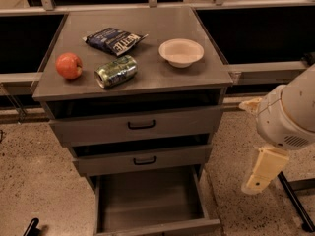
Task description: Close bottom drawer
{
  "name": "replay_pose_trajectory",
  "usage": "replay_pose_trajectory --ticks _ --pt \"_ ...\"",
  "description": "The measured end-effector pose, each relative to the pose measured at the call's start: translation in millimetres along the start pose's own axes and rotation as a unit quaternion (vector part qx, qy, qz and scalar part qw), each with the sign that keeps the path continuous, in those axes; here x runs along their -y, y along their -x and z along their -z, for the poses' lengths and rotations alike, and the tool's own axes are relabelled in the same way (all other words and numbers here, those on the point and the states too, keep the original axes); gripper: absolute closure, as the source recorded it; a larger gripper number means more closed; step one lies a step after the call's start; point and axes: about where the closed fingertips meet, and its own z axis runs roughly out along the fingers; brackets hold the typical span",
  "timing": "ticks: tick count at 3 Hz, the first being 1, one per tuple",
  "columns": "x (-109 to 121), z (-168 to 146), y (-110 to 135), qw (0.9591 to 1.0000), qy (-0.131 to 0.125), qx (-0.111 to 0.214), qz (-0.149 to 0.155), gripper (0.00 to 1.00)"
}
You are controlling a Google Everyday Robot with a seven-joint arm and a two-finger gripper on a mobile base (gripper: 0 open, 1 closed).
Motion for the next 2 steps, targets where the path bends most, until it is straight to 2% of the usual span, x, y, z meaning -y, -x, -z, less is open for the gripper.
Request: replay_pose_trajectory --ticks 1,2 --pt "1 3 8 0.9998 -0.001 0.006 0.021 0.00" --pt "-1 -48 24 0.9948 0.005 -0.011 0.101 0.00"
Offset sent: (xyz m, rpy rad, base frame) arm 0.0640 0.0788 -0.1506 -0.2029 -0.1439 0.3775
